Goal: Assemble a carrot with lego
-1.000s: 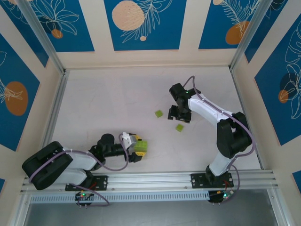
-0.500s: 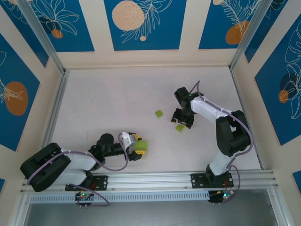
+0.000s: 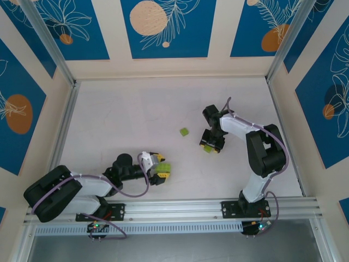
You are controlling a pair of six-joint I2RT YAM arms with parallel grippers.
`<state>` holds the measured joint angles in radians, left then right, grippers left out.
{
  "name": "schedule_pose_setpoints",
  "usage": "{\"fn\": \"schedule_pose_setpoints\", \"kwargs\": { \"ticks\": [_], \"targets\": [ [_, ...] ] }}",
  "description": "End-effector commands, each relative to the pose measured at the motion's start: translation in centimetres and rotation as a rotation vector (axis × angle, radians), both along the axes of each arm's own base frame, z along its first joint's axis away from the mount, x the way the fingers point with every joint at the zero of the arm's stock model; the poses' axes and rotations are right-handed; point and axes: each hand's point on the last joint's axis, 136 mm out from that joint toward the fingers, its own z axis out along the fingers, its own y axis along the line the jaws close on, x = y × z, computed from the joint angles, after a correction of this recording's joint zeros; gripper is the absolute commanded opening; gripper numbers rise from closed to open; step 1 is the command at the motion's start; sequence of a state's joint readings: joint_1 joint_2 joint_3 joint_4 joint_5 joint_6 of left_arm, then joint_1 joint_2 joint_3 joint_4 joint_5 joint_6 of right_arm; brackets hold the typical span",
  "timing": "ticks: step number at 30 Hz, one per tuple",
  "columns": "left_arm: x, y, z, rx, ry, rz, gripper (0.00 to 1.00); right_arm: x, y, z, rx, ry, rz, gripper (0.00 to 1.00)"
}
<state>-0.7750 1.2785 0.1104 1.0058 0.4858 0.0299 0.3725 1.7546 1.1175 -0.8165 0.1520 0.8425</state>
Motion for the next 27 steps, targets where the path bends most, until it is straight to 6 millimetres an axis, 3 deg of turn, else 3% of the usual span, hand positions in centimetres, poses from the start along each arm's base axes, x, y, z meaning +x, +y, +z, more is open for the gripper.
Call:
{"fn": "schedule_pose_setpoints", "kwargs": {
  "ticks": [1,13,23,27],
  "targets": [
    [-0.1,-0.6,0.3,-0.001,-0.015,-0.019,0.75,-0.4,0.2,-0.8,0.019,0.032,-0.021,0.5],
    [0.2,-0.7,-0.2,0.016,-0.004,-0.014,0.75,0.4,0.3,-1.2,0.022,0.024,-0.014,0.42],
    [0.3,-0.2,-1.3,0.022,-0.022,0.007,0.76,0.6,0.3,-0.3,0.026,0.009,0.001,0.44],
    [-0.2,0.2,-0.3,-0.021,-0.038,0.0,0.76,0.7,0.2,0.0,0.022,0.005,0.006,0.44]
  ]
}}
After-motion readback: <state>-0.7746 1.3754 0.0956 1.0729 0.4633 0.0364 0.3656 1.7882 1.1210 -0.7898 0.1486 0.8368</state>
